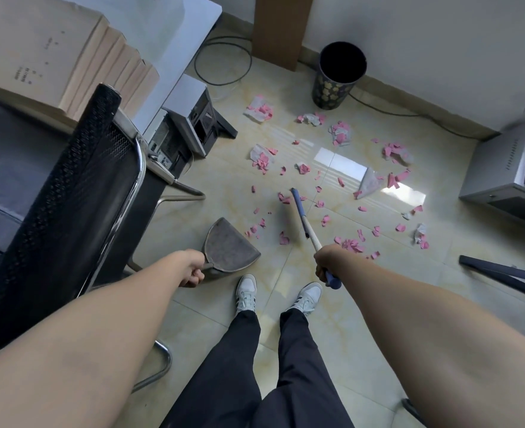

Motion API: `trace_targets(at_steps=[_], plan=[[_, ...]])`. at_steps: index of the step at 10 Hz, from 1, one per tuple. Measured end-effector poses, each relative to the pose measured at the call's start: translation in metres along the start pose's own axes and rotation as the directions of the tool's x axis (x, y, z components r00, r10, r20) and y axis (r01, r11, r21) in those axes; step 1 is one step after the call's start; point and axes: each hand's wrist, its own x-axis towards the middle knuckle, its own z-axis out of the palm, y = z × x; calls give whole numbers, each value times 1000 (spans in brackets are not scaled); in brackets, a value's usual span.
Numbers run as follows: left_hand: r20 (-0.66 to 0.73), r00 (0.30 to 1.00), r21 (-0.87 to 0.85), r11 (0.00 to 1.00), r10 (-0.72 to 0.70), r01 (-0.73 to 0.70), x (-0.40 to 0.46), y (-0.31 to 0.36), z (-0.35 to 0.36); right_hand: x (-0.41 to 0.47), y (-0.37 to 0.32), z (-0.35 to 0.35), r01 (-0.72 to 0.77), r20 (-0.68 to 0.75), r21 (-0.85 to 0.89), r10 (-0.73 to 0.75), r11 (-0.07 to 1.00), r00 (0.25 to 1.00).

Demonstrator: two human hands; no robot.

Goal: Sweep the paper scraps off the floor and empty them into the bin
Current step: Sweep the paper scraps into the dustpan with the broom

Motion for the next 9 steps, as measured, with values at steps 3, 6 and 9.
trace_targets(at_steps=[3, 6, 9], plan=[[47, 997, 56, 997, -63, 60, 21, -1, -3, 19, -1, 19, 82, 3, -111, -82, 990, 997], [51, 994, 67, 993, -98, 94, 52, 3, -7, 23, -7, 35, -25, 58, 0, 25, 1000, 998], [12, 999, 21, 999, -47, 47, 74, 5, 4, 24, -19, 50, 131, 77, -149, -120, 980, 990]])
